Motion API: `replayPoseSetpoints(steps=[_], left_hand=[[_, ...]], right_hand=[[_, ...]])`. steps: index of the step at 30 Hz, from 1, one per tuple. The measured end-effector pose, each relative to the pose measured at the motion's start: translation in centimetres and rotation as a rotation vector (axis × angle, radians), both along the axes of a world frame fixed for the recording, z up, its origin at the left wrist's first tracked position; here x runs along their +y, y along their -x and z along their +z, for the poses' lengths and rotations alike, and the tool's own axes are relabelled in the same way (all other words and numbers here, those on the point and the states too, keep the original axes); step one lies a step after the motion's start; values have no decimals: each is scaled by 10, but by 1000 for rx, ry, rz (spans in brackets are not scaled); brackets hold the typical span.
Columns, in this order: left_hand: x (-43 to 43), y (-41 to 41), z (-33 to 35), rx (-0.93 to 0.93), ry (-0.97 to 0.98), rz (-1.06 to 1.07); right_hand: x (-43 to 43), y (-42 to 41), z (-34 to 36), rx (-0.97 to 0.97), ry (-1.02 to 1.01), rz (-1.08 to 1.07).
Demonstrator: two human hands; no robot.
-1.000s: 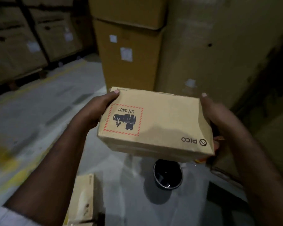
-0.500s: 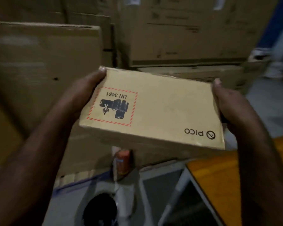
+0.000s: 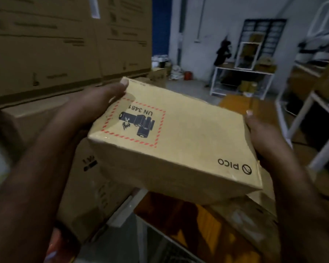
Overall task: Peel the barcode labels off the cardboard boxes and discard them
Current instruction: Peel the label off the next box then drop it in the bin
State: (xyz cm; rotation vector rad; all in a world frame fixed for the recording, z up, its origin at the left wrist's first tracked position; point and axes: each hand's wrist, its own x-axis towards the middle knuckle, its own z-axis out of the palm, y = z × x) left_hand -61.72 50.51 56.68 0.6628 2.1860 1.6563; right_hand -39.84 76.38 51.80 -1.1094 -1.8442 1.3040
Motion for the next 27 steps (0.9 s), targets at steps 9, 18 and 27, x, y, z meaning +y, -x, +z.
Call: replayPoseSetpoints(steps=[9, 18, 27], left_hand=[[42, -9, 3, 4, 79, -192], [36, -31, -10, 160, -196, -328], [27, -75, -16, 431, -212, -413]], right_hand=[[-19, -22, -57, -77, 196, -248], [-50, -30, -92, -55, 324, -287], [-60, -34, -117, -20, 395, -395]])
